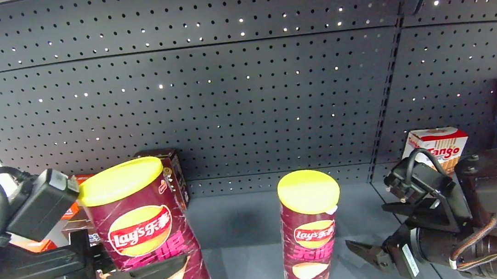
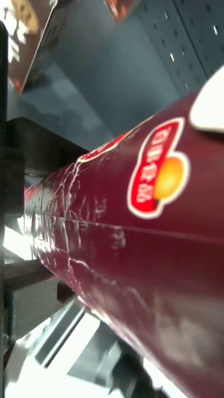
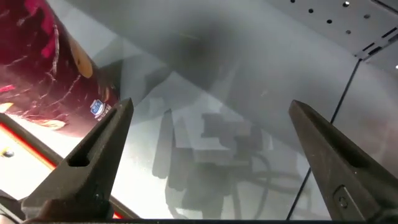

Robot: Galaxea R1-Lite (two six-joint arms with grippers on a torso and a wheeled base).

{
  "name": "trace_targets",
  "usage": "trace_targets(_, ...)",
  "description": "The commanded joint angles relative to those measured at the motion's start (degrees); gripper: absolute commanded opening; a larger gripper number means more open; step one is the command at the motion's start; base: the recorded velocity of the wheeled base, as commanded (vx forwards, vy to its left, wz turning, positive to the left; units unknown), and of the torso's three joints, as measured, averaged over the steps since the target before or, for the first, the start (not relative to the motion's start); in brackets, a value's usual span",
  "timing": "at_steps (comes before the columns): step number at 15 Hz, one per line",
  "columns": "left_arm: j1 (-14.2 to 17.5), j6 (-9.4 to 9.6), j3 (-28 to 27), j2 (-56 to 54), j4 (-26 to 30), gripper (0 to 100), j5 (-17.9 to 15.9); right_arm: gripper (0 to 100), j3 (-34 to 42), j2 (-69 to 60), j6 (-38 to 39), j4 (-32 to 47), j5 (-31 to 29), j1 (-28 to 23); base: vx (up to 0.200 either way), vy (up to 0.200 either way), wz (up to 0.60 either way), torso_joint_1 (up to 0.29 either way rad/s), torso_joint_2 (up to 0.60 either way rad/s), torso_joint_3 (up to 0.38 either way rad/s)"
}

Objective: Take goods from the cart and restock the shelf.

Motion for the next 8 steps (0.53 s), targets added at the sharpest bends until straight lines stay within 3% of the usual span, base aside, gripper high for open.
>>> trace_targets(1, -3.34, -0.41, -1.26, 3.95, -0.4, 0, 3.66, 100, 0.38, -0.38, 0.24, -0.21, 0.03, 0.01, 0.0, 0.0, 0.0, 0.0, 0.0, 0.0)
trace_targets(2, -3.43, -1.11, -2.23, 5.89, -0.4, 0, 6.38, 100, 0.64, -0.29, 0.33, -0.21, 0.03, 0.19, 0.0, 0.0, 0.0, 0.0, 0.0, 0.0)
trace_targets(8, -1.85, -0.06, -13.31, 20.04, -5.15, 0, 4.1, 100, 6.18, -1.44, 0.07, -5.66, -0.15, 2.56, 0.0, 0.0, 0.0, 0.0, 0.0, 0.0)
